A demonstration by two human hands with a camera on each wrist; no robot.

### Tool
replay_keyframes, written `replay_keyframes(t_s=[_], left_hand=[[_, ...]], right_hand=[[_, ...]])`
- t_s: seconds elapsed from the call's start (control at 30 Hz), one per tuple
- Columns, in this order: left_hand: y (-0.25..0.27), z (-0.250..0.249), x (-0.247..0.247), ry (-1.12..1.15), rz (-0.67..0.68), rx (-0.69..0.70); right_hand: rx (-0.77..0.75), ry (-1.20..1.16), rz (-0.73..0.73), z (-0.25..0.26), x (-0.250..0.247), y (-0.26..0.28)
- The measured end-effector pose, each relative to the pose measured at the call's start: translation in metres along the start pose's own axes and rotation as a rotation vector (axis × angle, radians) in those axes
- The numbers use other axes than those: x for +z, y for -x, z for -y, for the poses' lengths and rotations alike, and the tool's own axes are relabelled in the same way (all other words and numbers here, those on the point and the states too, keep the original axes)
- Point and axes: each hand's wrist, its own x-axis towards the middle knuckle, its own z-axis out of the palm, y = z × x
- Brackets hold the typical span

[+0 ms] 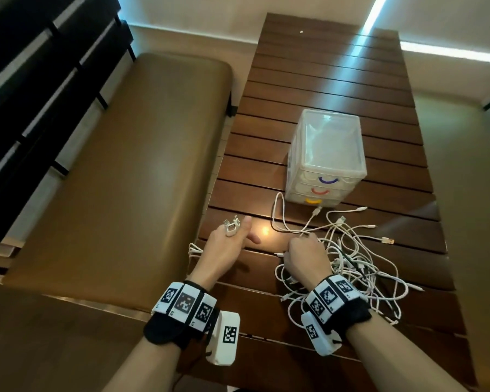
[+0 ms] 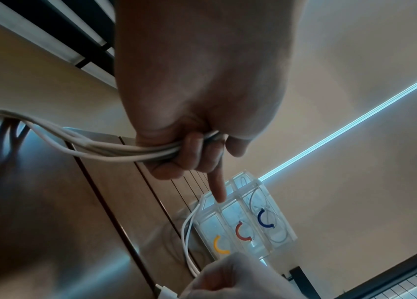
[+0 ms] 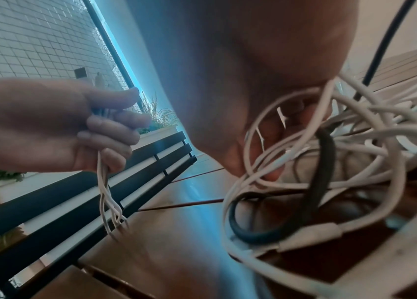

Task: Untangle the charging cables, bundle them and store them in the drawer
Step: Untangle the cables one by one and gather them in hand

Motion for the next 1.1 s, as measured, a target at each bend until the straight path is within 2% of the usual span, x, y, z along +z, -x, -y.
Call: replay_keyframes(t_s=[0.1, 0.2, 0.4, 0.57, 0.73, 0.9, 0.97, 1.1], left_hand=[[0.004, 0.002, 0.003, -0.018, 0.022, -0.028], [0.004, 0.000, 0.007, -0.004, 0.028, -0.065], [0.008, -0.024, 0.021, 0.461, 0.031, -0.159], [0.012, -0.038, 0.032, 0.534, 0.067, -0.119], [0.017, -0.045, 0.040, 0.593, 0.197, -0.068], [0.012, -0.046, 0.044, 0.620, 0.153, -0.147], [0.011, -0.044, 0.046, 0.602, 0.151, -0.118], [0.012, -0.041, 0.045, 0.467, 0.240, -0.033]], right_hand=[[-0.032, -0.062, -0.023, 0.000, -0.003, 0.000], [-0.040, -0.282, -0.120, -0.002, -0.009, 0.004], [-0.173, -0.885, -0.253, 0.002, -0.030, 0.025], [-0.224, -1.190, -0.336, 0.009, -0.045, 0.038], [-0.305, -1.405, -0.213, 0.011, -0.046, 0.039], [-0.405, -1.585, -0.024, 0.007, -0.038, 0.039], [-0.428, -1.652, 0.059, 0.005, -0.036, 0.040], [-0.415, -1.661, 0.098, -0.005, -0.039, 0.039]])
